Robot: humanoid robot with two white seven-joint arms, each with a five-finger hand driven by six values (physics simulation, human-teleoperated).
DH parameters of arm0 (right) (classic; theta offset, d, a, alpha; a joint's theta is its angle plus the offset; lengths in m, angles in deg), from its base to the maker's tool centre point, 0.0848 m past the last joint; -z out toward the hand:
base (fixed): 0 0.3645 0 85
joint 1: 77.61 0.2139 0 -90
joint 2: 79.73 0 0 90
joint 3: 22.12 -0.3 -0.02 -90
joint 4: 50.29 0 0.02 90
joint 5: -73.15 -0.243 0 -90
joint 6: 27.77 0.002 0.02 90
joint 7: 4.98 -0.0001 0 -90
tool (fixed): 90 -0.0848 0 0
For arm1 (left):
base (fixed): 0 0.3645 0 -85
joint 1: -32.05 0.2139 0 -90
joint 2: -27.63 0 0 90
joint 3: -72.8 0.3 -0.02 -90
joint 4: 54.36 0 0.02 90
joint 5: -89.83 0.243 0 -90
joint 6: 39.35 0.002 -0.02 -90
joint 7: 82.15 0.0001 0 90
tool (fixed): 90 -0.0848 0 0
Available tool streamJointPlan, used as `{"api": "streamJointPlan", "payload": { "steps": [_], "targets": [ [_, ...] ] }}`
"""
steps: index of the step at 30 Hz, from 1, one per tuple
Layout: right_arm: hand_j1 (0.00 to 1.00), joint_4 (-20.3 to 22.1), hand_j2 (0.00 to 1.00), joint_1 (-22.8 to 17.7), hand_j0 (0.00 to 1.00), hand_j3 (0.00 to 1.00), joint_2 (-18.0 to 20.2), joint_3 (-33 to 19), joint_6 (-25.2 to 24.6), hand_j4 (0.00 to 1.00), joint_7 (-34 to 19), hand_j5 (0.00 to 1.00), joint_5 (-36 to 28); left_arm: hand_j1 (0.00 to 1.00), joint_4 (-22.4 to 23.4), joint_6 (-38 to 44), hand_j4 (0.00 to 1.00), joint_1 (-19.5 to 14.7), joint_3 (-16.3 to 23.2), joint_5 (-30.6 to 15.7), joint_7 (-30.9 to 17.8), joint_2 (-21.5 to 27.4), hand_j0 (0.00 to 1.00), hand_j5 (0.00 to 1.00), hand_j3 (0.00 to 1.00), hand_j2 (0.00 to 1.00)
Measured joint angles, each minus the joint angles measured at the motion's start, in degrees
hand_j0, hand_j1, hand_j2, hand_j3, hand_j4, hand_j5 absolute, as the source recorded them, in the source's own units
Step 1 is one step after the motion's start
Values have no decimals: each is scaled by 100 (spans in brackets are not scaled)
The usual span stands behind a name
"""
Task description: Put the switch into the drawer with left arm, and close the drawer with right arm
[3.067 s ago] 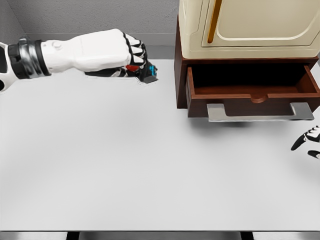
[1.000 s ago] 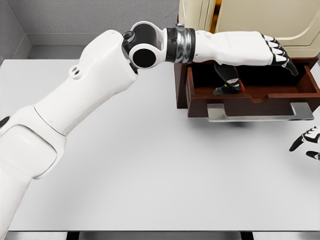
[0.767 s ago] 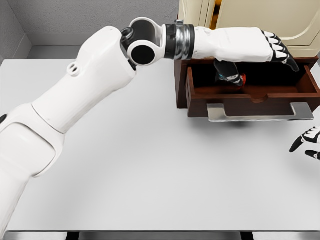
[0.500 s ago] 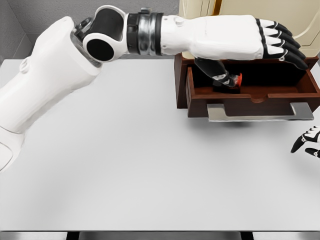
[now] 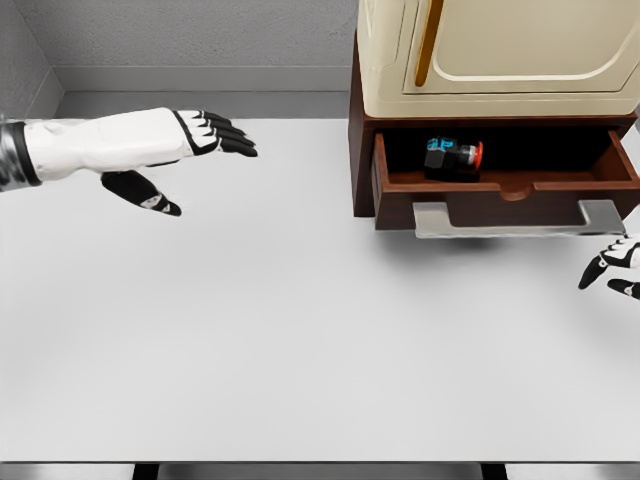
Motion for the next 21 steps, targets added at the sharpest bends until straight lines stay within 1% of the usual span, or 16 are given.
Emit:
{"api": "streamJointPlan", "payload": {
  "steps": [1,3,5,6,11,14,17,21],
  "targets": [
    [54,-3,54,26,54,54,31,11,29,54,-24,54,50,100,119,0,100,0,12,73,-5,49,100,100,100,100],
    [54,-5,54,-9,54,54,84,50,-28,54,32,54,-45,100,295,1,100,0,30,207,-11,102,100,100,100,100],
    [55,-6,55,-87,55,55,102,73,-111,55,120,55,-202,100,372,2,100,35,39,290,-19,123,100,100,100,100],
    [56,1,56,-97,56,56,99,94,-75,56,101,56,-200,100,398,2,100,26,43,314,-23,128,100,100,100,100],
    [56,30,56,-316,56,56,82,156,42,56,34,56,-195,100,447,0,100,44,53,366,-32,136,100,100,100,100],
    [56,36,56,-308,56,56,81,191,59,56,24,56,-193,100,452,0,100,44,55,371,-34,137,100,100,100,100],
    [55,38,55,-299,55,55,116,33,66,55,20,55,-199,100,453,0,100,44,55,372,-34,138,100,100,100,100],
    [53,39,53,-299,53,53,301,-146,67,53,19,53,-276,100,459,0,100,44,55,374,-34,138,100,100,100,100]
  ]
}}
